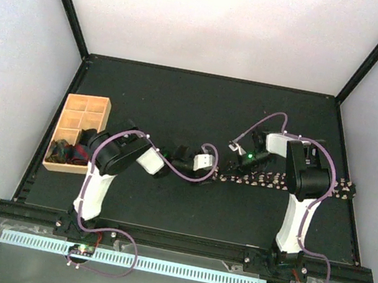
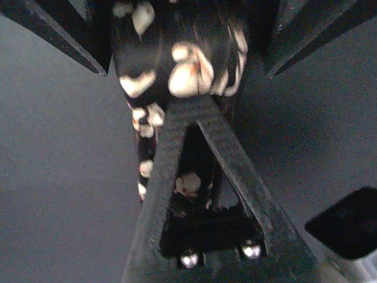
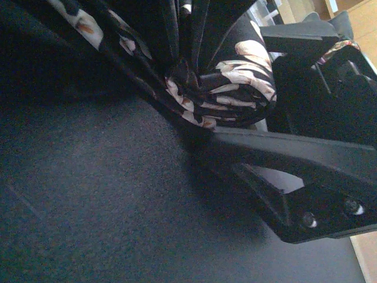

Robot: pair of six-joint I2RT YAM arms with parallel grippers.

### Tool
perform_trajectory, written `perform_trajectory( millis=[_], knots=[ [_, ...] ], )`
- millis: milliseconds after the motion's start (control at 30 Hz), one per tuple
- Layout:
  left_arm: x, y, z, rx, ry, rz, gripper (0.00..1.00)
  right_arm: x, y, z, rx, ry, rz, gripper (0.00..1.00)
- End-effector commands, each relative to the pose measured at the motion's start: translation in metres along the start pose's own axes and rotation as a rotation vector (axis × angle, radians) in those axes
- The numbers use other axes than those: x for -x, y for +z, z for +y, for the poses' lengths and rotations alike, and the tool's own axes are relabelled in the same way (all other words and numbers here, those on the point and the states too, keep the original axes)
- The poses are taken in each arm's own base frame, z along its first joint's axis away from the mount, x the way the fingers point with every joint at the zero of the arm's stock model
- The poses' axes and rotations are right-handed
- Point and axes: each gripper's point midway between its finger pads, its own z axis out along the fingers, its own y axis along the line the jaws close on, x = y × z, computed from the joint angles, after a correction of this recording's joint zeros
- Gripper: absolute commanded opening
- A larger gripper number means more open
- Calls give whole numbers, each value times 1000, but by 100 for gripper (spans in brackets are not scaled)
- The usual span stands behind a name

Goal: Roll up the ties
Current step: Roll the tie at the center of the board.

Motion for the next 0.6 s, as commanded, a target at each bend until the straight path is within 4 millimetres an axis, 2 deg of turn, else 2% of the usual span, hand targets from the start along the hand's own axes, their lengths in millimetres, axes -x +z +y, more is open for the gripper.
perform_trajectory(
  millis=[0,100,200,400,467,567],
  knots=[
    [-26,19,-6,-21,-70,34,69,-2,13,-57,-203,23,1,2],
    [-32,21,-1,9,-71,69,51,2,13,-52,-183,20,-6,4],
    [-37,13,-2,28,-48,128,43,7,6,-42,-163,1,-15,14],
    [-61,-8,-8,60,-61,292,40,21,-27,-8,-137,-85,-69,34],
    [-62,-10,-7,59,-82,330,40,21,-33,7,-100,-100,-73,40],
    [-62,-11,-4,70,-84,359,41,15,-33,25,-46,-99,-63,43]
  ],
)
